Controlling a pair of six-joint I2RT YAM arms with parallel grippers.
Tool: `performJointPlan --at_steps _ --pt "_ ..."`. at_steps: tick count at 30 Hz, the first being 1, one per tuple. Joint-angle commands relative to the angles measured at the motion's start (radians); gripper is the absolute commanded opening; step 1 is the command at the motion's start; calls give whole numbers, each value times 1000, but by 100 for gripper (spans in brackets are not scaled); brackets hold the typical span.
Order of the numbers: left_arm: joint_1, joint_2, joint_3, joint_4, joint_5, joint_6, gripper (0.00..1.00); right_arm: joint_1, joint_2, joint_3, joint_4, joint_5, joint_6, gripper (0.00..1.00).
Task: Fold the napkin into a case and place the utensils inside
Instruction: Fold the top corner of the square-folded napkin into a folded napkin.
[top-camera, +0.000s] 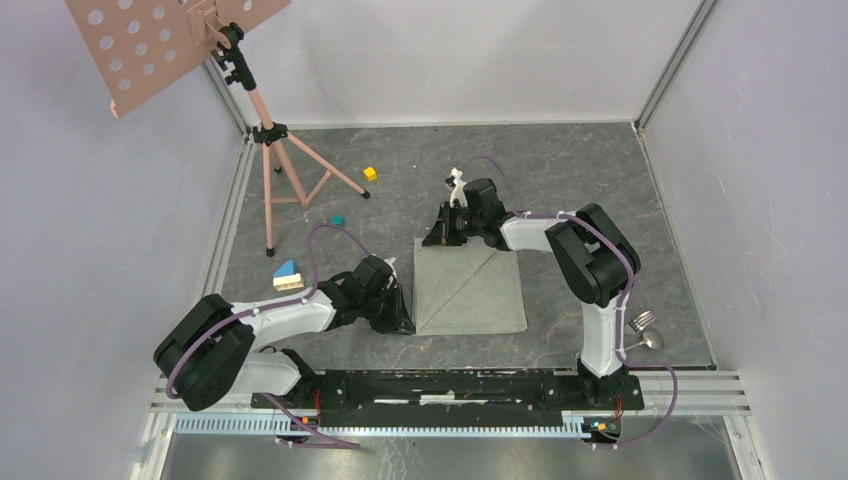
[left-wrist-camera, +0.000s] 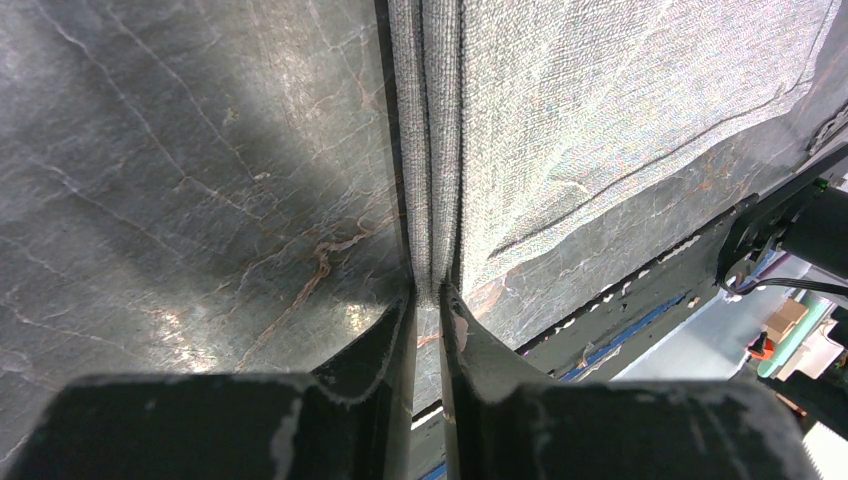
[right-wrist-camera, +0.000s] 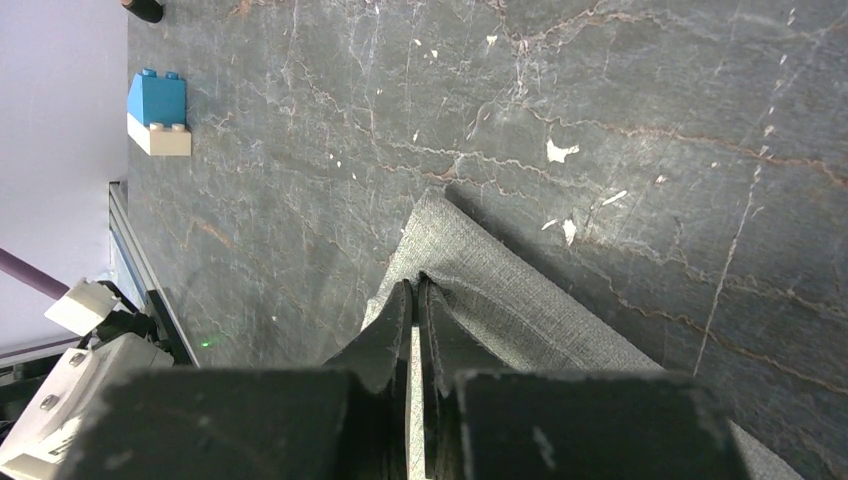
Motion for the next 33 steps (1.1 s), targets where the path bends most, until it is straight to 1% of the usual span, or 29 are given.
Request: performJointPlan --at_steps 1,6,21,23,27,28,30,33 --pt "0 3 -25 -36 -27 1 21 5 20 44 38 -10 -14 4" --pt "0 -6 -22 -41 -30 -1 21 4 26 56 26 2 -22 7" --pt "0 -25 -38 -45 -46 -10 22 0 20 87 -36 74 -38 8" --pt "0 -23 -36 -44 -42 -11 22 0 29 99 -38 62 -36 11" --pt "0 -38 -27 -66 -47 -14 25 0 20 111 -46 43 -39 22" --pt "0 -45 -23 -79 -52 -16 28 0 8 113 -53 42 -41 25" --pt "1 -71 -13 -112 -55 -24 38 0 -13 128 -78 35 -52 32" --pt "3 -123 19 -194 -70 -21 47 -1 -56 163 -147 8 -92 39"
